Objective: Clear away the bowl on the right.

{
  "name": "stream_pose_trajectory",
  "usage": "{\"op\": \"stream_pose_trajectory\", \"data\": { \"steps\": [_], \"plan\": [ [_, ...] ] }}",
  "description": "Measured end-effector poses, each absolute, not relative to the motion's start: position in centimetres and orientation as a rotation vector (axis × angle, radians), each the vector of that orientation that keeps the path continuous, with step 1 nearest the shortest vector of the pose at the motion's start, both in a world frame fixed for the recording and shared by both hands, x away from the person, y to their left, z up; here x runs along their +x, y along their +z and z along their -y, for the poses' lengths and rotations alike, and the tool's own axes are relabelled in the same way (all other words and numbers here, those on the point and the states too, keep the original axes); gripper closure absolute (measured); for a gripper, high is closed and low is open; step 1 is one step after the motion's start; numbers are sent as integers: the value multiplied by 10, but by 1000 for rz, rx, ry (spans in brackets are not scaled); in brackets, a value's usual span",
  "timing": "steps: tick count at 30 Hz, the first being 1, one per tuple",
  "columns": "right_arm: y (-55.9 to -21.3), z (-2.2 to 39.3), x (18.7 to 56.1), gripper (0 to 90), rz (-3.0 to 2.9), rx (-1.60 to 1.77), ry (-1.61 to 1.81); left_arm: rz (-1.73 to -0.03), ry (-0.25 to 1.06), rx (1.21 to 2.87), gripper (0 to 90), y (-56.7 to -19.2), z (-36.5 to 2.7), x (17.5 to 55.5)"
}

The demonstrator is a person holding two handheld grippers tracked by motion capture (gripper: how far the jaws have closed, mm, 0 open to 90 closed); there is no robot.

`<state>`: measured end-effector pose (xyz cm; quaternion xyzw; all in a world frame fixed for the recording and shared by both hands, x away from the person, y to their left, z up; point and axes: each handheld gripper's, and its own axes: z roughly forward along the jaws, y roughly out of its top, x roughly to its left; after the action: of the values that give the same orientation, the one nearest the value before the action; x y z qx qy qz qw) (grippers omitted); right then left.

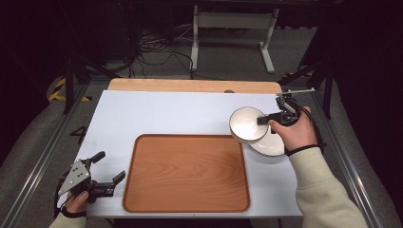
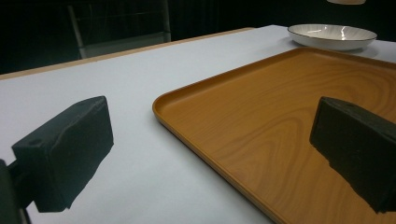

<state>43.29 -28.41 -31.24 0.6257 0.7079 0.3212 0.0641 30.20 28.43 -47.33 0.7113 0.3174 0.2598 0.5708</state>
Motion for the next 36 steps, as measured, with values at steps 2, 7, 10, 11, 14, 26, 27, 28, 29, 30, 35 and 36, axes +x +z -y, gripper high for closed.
{"op": "stream_pose_trajectory", "data": {
  "steps": [2,7,10,11,14,26,27,28,29,30,35,36],
  "plan": [
    [-312,276,431,791,-2157,1879,975,-745,610,1669,3,-473,-284,302],
    [-308,256,422,790,-2211,1841,1003,-745,610,1670,3,-473,-284,302],
    [-305,245,416,790,-2235,1821,1034,-745,610,1670,3,-473,-284,302],
    [-304,242,415,790,-2244,1814,1041,-744,610,1669,3,-473,-284,302],
    [-302,229,408,789,-2277,1786,1060,-747,610,1668,3,-473,-284,302],
    [-298,187,392,783,-2421,1693,1100,-743,610,1671,3,-473,-284,302],
    [-298,183,391,783,-2432,1690,1104,-743,610,1671,3,-473,-284,302],
    [-299,180,390,783,-2442,1688,1106,-742,610,1671,3,-473,-284,302],
    [-299,177,389,783,-2454,1680,1109,-742,610,1672,3,-473,-284,302],
    [-300,174,387,783,-2466,1672,1112,-743,612,1667,3,-473,-284,302],
    [-301,159,382,780,-2519,1635,1129,-742,610,1671,2,-473,-284,302],
    [-301,156,381,780,-2530,1632,1135,-744,609,1671,3,-473,-284,302]
  ]
}}
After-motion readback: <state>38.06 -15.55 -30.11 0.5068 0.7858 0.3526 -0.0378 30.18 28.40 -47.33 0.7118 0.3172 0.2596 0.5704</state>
